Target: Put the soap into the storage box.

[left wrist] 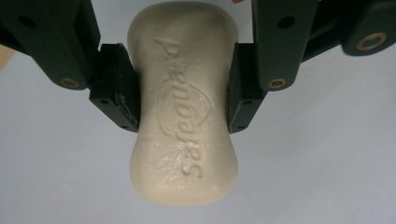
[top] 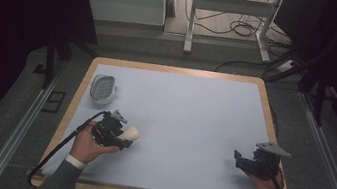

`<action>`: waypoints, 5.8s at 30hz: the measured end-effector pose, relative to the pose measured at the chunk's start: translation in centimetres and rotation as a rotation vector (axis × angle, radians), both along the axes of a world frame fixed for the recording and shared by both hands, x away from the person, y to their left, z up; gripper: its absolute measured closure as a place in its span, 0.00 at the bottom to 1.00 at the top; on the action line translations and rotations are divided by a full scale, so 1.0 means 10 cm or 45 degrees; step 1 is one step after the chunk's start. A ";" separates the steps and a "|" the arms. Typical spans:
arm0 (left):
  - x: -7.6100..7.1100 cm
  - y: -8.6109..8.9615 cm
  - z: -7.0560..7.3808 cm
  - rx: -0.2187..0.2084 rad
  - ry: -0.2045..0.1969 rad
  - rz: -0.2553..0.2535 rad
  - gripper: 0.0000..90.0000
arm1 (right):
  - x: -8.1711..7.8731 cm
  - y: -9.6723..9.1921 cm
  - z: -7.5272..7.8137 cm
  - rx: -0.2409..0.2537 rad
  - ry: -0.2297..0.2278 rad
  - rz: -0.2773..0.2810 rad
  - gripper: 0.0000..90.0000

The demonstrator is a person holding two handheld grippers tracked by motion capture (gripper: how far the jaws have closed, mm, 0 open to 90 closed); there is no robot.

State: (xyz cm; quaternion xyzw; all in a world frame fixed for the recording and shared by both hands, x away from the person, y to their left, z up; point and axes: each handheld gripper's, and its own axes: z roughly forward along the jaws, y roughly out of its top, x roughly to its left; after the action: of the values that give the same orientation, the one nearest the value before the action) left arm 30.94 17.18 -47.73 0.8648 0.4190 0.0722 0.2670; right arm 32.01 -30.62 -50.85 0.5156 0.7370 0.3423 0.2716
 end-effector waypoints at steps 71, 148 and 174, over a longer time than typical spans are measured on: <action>0.46 0.42 0.43 0.001 -0.125 0.197 0.55 | 0.01 -0.01 -0.02 -0.012 0.018 -0.011 0.07; 1.62 1.07 0.28 0.055 -0.009 0.568 0.55 | 0.02 -0.04 0.00 -0.007 0.008 -0.017 0.07; 1.68 1.05 0.12 -0.030 -0.003 0.595 0.45 | 0.03 -0.03 -0.04 -0.020 0.021 -0.016 0.07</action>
State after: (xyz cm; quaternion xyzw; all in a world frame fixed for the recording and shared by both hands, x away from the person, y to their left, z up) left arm 47.69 27.66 -46.55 0.7411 0.6083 0.1282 0.2536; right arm 32.29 -30.95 -51.20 0.5209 0.7385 0.3306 0.2718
